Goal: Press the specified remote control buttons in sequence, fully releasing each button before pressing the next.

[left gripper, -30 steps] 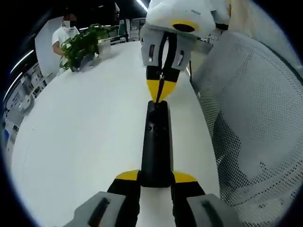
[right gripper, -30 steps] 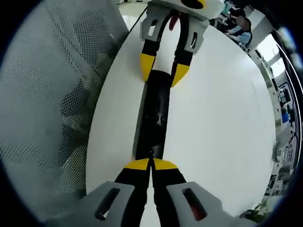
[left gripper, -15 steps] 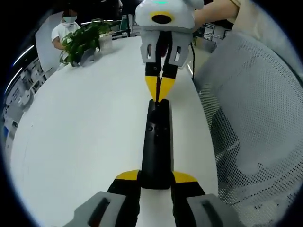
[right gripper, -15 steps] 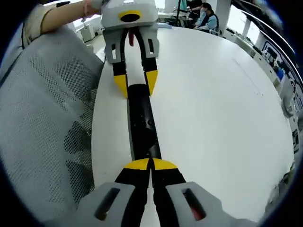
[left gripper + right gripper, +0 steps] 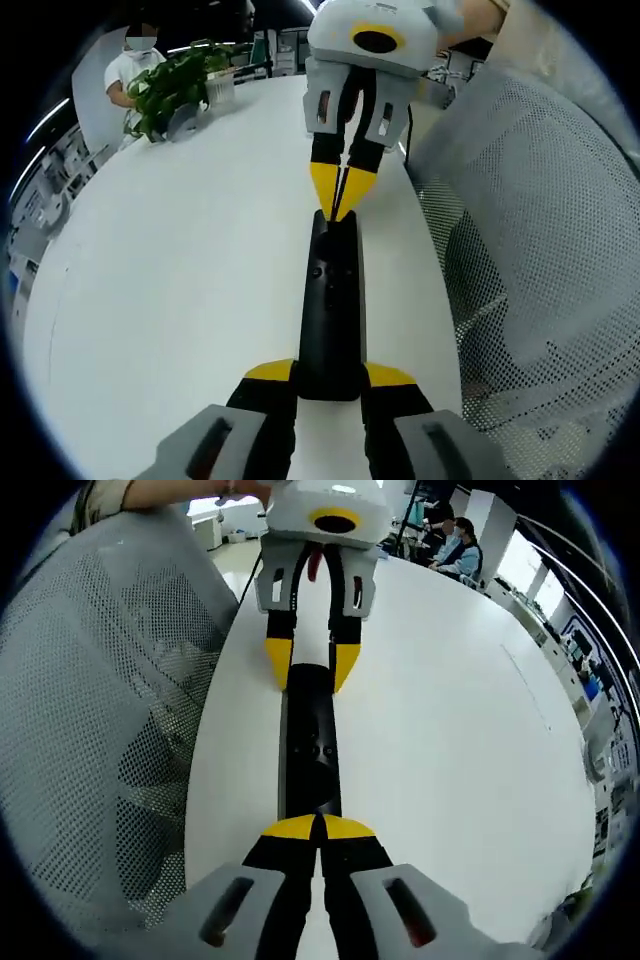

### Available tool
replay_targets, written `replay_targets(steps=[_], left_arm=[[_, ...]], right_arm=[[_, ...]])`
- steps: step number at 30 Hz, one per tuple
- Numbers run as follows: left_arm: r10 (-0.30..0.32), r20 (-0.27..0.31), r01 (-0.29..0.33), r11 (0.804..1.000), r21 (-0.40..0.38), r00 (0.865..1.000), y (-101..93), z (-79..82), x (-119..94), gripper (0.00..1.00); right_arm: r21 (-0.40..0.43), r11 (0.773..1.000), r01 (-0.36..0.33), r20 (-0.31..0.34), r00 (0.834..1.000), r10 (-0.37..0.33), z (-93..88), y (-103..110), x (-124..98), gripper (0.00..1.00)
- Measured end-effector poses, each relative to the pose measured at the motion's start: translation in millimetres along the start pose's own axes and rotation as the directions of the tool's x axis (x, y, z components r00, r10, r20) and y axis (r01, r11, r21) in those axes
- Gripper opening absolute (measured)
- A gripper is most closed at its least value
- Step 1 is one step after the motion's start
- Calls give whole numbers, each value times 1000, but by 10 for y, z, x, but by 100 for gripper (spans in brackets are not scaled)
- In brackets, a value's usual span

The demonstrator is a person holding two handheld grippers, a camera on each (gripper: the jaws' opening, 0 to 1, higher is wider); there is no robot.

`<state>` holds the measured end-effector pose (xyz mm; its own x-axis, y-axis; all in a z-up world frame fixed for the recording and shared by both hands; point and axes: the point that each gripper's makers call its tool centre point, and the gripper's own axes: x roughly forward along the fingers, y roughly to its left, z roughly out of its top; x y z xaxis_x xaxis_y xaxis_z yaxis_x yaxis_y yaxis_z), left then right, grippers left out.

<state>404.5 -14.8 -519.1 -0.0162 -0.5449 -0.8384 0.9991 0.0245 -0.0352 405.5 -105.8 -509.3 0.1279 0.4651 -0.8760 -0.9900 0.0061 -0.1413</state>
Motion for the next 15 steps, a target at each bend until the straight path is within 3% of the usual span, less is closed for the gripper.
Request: replay_targets(steps=[3,5,12,15], left_arm=[[-4,-1,4,1000,-2,1000,0,-1,-1,24],[-7,-1,7,1000,-11,1000,1,2,-3,24],[-17,2,17,1000,-18,1000,1,3,-4,25],[-19,0,19,1000,-19,1000,-1,3,-5,24]], right_arm=[[20,998,-52,-14,999,52,-11,-18,-1,0],[-10,997,-82,-28,996,82,-13,-10,2,0],[-111,980,-166,-170,975,146,-14,3,21,0],[-132,976,-175,-201,968,147,-8,6,32,0]])
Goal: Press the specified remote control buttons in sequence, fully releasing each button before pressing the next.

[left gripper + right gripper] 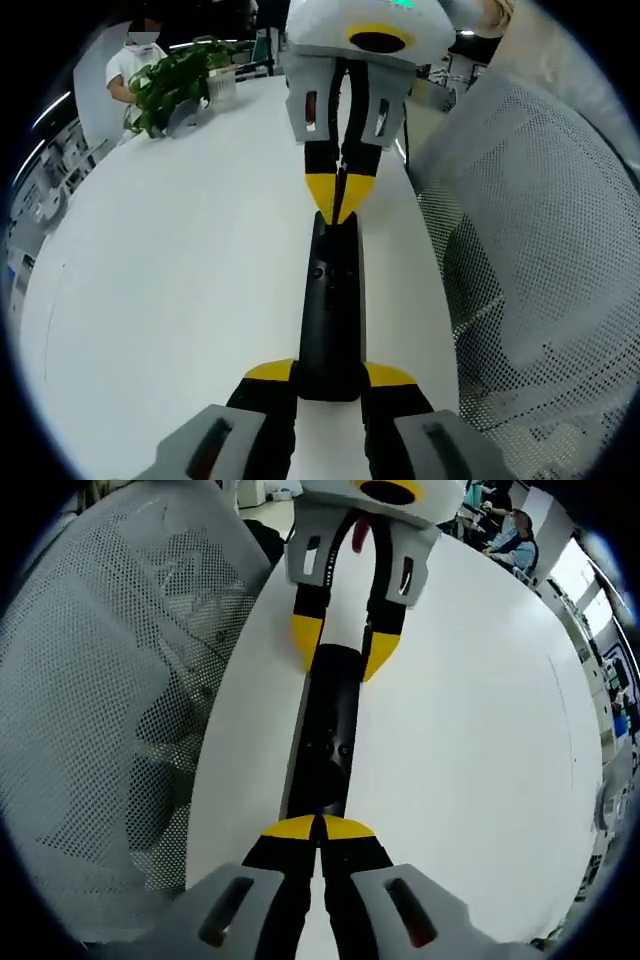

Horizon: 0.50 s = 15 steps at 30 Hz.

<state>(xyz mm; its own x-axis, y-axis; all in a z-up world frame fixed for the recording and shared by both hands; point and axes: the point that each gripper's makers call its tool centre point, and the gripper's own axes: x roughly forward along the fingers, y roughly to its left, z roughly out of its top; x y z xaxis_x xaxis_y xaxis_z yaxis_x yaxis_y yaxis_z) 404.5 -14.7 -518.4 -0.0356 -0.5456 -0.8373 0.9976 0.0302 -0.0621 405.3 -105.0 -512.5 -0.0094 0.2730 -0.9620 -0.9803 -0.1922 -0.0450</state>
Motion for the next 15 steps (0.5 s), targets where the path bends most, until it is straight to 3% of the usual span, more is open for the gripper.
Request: replay_targets(steps=[6,11,15], left_arm=[[-1,-5,1,1000,2,1000,-1,-2,0,24],[-3,-7,3,1000,-2,1000,-4,-3,-2,25],[-3,-10,3,1000,1,1000,-5,-3,-2,25]], right_arm=[[2,1000,7,1,1000,-7,-14,2,-8,0],[-43,999,34,-2,999,-34,-13,27,-7,0],[41,999,31,59,998,-33,-14,7,-18,0]])
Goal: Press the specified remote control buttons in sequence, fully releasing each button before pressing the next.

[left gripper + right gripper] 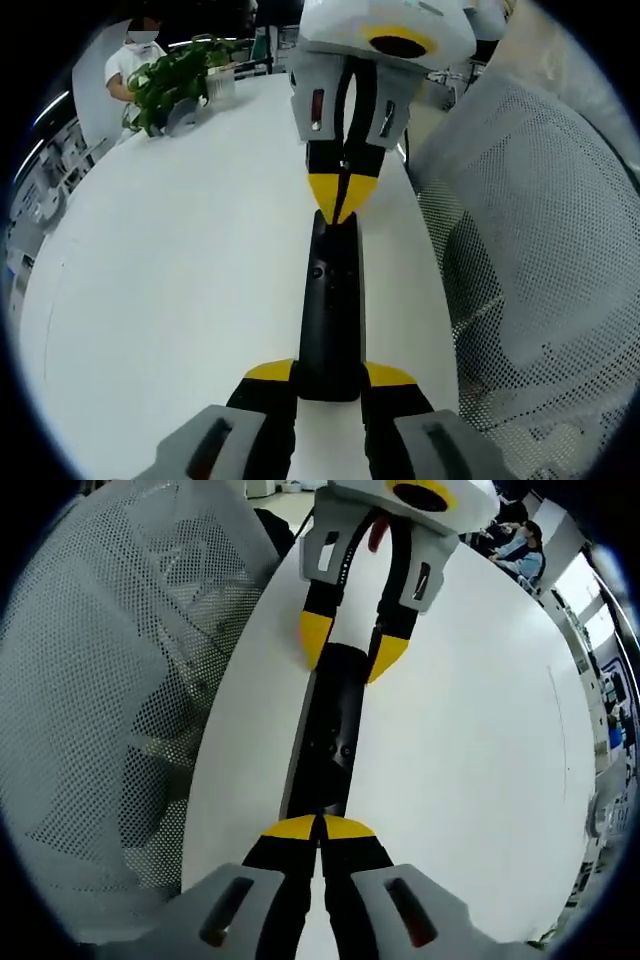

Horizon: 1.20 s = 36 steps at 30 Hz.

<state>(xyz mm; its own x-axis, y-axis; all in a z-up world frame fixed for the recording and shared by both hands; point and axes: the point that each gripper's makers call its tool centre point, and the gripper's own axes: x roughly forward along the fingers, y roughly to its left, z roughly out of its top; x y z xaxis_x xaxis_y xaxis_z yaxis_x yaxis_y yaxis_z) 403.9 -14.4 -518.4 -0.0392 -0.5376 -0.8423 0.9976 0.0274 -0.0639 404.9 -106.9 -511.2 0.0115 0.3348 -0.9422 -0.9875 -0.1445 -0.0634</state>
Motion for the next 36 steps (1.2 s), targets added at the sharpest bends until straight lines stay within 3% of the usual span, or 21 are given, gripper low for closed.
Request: replay_targets(steps=[2,8,13,22,29,32,36], left_arm=[[0,0,0,1000,-1,1000,-1,0,-1,25],[1,0,-1,1000,-8,1000,1,2,-1,25],[1,3,-1,1000,-9,1000,2,3,0,25],[0,1,0,1000,-7,1000,3,4,2,25],[1,3,-1,1000,-8,1000,6,5,2,25],[1,4,-1,1000,-9,1000,8,5,1,25],[0,9,0,1000,-18,1000,10,8,-1,25]], right_arm=[[60,998,-14,15,1000,13,3,-6,2,0],[152,988,-33,174,985,6,-7,-18,-19,0],[189,981,-40,202,979,0,37,-27,-6,0],[69,998,4,161,987,-15,63,-4,3,0],[-153,984,94,97,992,-80,83,10,6,0],[-133,987,95,89,993,-83,83,8,11,0],[21,998,60,83,995,-61,74,-15,9,0]])
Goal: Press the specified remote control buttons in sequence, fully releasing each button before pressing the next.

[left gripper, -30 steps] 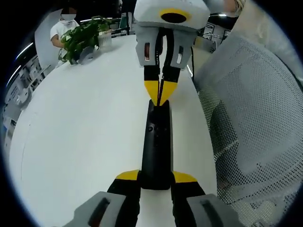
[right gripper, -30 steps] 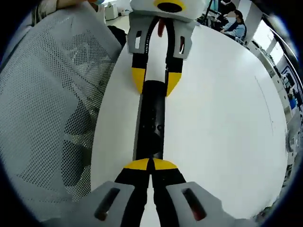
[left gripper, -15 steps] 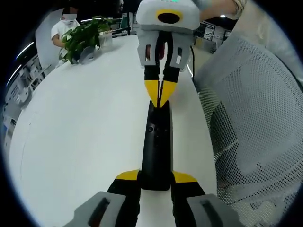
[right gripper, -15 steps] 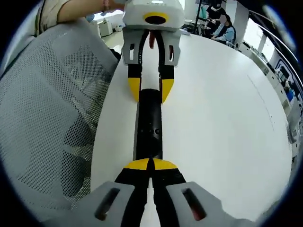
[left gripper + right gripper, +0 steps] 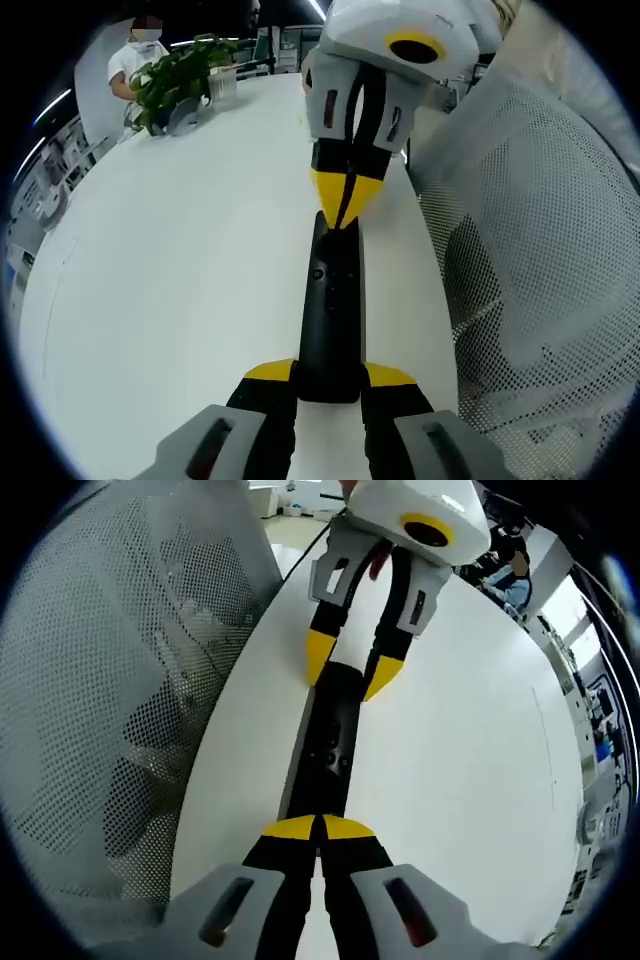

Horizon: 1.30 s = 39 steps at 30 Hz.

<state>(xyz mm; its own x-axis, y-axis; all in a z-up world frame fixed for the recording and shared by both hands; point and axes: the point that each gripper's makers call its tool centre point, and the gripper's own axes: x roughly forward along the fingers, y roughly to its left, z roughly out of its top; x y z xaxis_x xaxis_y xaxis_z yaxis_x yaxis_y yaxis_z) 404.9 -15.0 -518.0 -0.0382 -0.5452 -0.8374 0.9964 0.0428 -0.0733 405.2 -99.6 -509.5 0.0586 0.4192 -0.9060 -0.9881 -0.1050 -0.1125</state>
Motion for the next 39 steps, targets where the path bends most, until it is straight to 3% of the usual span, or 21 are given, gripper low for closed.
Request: replay_targets(steps=[3,5,11,15,20,22,33,39], left_arm=[[-1,5,1,1000,-2,1000,0,-1,1,25],[0,13,0,1000,-4,1000,1,2,0,25],[2,7,-2,1000,7,1000,-15,-6,-17,25],[1,4,-1,1000,9,1000,-12,-8,-16,24],[-1,-2,1,1000,13,1000,-8,-8,-12,24],[-2,-6,2,1000,14,1000,-10,-9,-11,25],[1,-11,0,1000,18,1000,-5,-8,-3,25],[1,-10,0,1000,18,1000,-5,-5,-1,25]], right_arm=[[38,999,4,28,1000,-5,101,-30,51,0],[0,1000,-11,-34,999,11,78,-18,51,0],[-37,999,-37,-59,998,35,76,-18,51,0],[87,993,-79,-94,992,87,59,-15,58,0],[28,992,-120,-153,981,123,63,-14,77,0],[64,991,-121,-157,979,130,60,-23,74,0],[40,998,-40,-101,994,44,60,-8,45,0],[76,995,-67,-94,993,74,66,-30,45,0]])
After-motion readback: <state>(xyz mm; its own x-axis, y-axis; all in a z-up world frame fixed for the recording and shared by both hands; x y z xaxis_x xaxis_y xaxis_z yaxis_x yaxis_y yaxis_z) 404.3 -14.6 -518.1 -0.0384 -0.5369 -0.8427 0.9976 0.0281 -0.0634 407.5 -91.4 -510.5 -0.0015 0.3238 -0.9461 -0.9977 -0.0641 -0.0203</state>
